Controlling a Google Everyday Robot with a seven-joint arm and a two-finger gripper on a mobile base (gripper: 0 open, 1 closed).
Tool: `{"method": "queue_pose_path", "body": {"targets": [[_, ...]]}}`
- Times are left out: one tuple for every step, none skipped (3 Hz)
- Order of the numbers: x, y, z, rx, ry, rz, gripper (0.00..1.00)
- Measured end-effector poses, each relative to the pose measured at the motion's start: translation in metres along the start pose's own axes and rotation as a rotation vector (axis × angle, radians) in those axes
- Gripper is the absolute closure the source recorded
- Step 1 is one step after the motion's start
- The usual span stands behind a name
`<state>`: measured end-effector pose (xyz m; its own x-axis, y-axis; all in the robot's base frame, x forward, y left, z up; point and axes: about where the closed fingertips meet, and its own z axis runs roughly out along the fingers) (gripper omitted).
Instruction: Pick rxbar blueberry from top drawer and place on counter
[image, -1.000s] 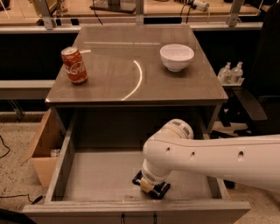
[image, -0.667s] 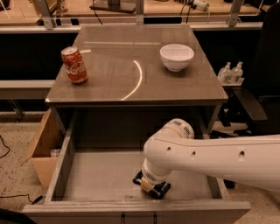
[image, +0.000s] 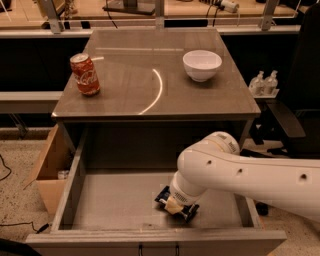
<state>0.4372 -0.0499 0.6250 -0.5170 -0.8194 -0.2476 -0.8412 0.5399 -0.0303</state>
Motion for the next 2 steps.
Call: {"method": "queue_pose_path", "body": {"targets": [[0.009,-0.024,-0.045,-0.012,-0.083,0.038,1.0],[0.01,-0.05,-0.093,-0.007,-0.132,0.004,1.0]]}}
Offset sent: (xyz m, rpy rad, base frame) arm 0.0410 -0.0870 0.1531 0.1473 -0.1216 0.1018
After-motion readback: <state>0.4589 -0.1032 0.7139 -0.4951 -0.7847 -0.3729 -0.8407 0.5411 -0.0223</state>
